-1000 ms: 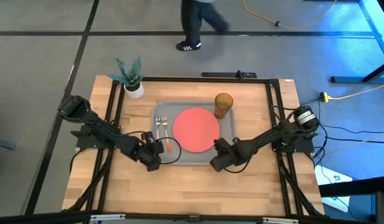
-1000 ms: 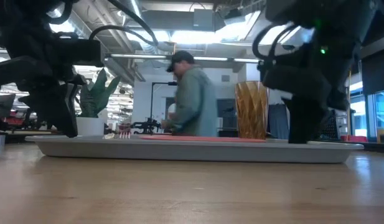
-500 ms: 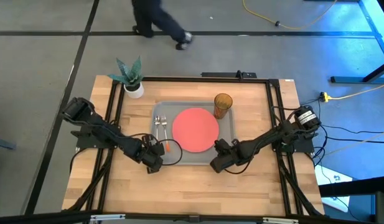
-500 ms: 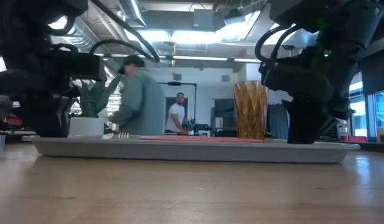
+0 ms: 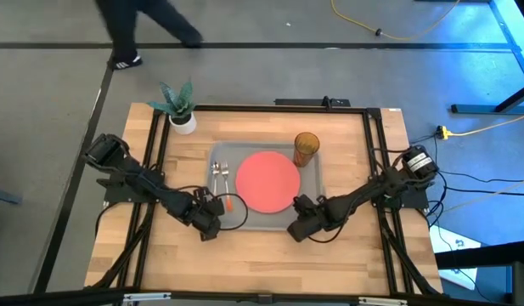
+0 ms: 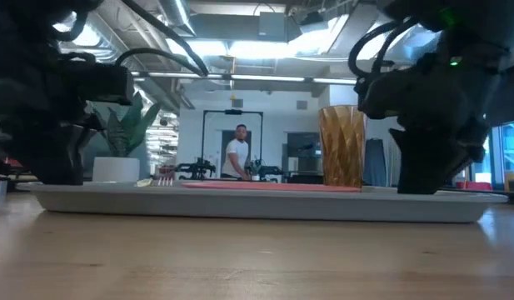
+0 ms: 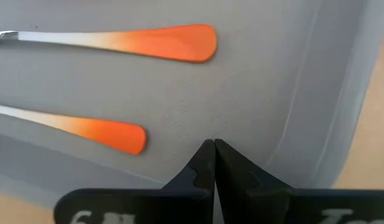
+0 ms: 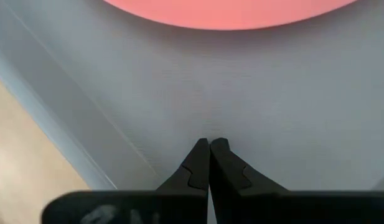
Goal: Pick and place plate/cup/fork/spoon on tray
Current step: Adjust the gray tray on the table, then return to Home Position
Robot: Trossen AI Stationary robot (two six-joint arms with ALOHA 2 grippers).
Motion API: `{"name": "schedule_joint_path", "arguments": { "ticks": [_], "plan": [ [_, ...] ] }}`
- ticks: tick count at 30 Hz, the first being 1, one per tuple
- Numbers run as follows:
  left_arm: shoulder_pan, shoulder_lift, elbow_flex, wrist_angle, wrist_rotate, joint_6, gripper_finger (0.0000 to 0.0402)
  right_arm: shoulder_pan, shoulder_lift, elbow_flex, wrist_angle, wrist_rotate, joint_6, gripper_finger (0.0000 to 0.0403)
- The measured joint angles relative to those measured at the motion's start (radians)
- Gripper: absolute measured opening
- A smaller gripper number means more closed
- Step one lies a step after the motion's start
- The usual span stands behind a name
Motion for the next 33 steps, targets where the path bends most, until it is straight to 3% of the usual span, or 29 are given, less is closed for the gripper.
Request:
{"name": "schedule_joint_path", "arguments": {
  "ticks": [15, 21, 29, 33],
  "plan": [
    [-0.026, 0.002, 0.005, -0.006, -0.028, 0.005, 0.0, 0.034, 0.002, 0.0, -0.006, 0.077, 0.014, 0.0005],
    [-0.028, -0.003, 0.066, -0.154, -0.076, 0.031, 0.0, 0.039, 0.003, 0.004, -0.01, 0.138, -0.005, 0.0005],
    [-0.046, -0.006, 0.146, -0.197, -0.124, 0.051, 0.0, 0.07, 0.003, 0.131, -0.156, 0.223, -0.076, 0.0005],
    [-0.065, -0.007, 0.216, -0.226, -0.16, 0.1, 0.0, 0.092, -0.012, 0.251, -0.344, 0.292, -0.116, 0.0005]
  ]
}}
